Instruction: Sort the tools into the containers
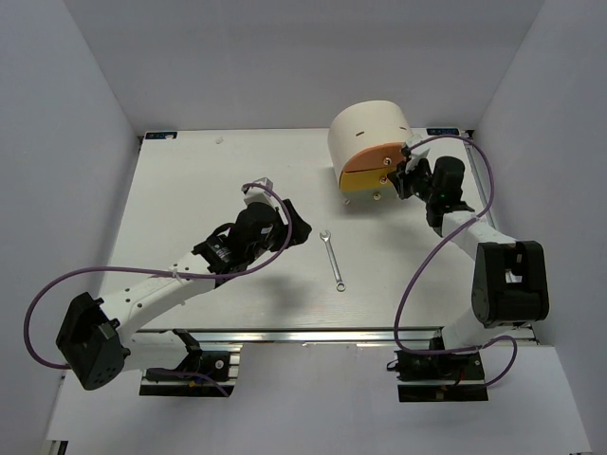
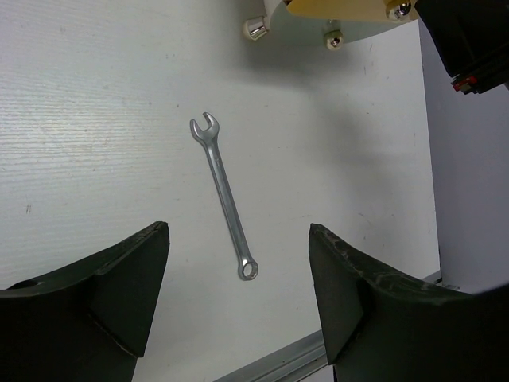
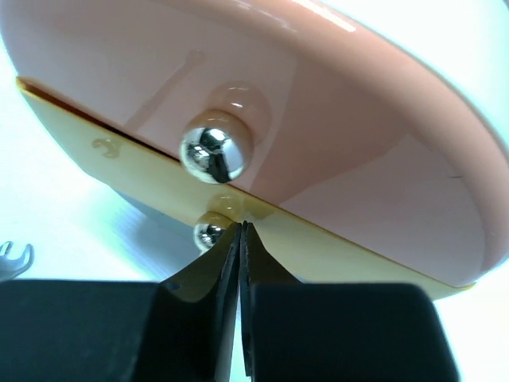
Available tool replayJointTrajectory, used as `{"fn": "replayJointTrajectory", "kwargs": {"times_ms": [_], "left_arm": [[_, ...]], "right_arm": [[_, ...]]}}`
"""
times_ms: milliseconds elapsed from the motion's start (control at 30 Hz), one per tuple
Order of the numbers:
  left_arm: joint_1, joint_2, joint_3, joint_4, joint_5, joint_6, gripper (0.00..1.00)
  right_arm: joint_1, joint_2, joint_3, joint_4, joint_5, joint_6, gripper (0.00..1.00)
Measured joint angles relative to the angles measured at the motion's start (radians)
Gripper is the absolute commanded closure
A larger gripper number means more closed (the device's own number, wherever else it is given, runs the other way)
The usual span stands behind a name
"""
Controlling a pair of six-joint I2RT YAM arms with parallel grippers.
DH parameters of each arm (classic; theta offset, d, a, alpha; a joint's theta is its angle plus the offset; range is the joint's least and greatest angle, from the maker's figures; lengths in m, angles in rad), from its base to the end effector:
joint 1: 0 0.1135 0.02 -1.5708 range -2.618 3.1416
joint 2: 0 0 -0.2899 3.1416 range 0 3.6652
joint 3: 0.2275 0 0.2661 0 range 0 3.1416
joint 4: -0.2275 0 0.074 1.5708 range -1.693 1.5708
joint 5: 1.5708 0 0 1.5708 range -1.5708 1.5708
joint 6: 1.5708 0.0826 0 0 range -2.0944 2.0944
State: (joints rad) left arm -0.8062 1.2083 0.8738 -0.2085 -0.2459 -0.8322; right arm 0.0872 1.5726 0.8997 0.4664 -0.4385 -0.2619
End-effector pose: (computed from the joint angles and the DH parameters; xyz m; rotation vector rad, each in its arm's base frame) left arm 0.2317 -0.2125 0.2765 -0.1800 2.1730 -0.7135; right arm 0.4017 0.0703 0.2583 -0.6111 1.6557 0.2624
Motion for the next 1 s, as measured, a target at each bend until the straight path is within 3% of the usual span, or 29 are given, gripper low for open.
{"fn": "replayJointTrajectory", "kwargs": {"times_ms": [100,233,333,700,1000], "left_arm": [[0.000,0.000,0.000,0.000,0.000,0.002,0.19],[0.000,-0.004,-0.015,0.011,-0.001,0.001,0.17],[0.000,-0.008,-0.032,0.009,-0.001,0.000,0.16],[0.000,-0.008,-0.032,0.007,-0.001,0.005,0.15],[0.000,-0.007,-0.032,0.003,-0.002,0.004,0.15]], "right_arm": [[-0.003,-0.037,-0.026,-0.008,-0.018,0.019,0.91],[-0.011,-0.173,-0.149,-0.005,-0.035,0.062,0.59],[-0.015,-0.235,-0.213,-0.012,-0.036,0.120,0.54],[-0.015,-0.082,-0.307,-0.014,0.090,0.539,0.49],[-0.015,0.108,-0.278,0.186,0.099,0.773,0.46]]}}
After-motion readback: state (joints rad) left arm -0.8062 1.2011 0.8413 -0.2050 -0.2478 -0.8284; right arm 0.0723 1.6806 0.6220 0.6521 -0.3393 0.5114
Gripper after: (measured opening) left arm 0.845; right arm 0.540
